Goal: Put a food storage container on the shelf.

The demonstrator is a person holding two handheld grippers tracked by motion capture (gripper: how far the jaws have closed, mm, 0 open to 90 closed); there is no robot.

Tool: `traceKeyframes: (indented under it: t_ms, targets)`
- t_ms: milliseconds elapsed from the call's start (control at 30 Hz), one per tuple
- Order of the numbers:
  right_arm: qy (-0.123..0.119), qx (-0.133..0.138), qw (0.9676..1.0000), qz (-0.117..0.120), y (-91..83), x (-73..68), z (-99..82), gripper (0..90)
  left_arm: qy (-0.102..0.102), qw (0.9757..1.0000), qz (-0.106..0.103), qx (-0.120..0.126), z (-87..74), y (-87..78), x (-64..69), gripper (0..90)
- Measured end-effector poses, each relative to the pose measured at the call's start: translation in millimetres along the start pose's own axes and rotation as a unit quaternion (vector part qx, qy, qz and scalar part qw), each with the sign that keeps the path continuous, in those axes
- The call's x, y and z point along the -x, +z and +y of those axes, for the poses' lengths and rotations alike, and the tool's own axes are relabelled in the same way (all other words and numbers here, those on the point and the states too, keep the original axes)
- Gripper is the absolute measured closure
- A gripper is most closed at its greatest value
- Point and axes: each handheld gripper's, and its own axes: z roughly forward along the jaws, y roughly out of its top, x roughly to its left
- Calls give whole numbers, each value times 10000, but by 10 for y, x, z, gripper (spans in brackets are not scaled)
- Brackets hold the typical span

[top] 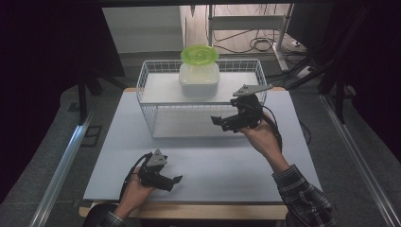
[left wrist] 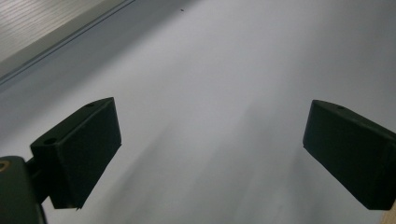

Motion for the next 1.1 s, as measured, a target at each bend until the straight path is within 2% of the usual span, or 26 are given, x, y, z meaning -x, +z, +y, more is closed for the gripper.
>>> traceKeyframes:
  t_ms: [167, 500, 833, 1100]
  targets:
    - [-51, -6, 10000, 0, 10, -31, -121, 30, -60, 10000, -30, -3, 5, -7, -5, 40]
    - [-5, -11, 10000, -9, 31, -35, -377, 30, -80, 10000, -37, 10, 8, -15, -6, 41]
    - [128, -50, 9999, -58, 79, 30, -684, 16, -123, 9999, -58, 47, 6, -17, -9, 40]
    - [167, 82, 9997, -149, 47, 61, -866, 18, -198, 9997, -115, 127, 6, -23, -10, 40]
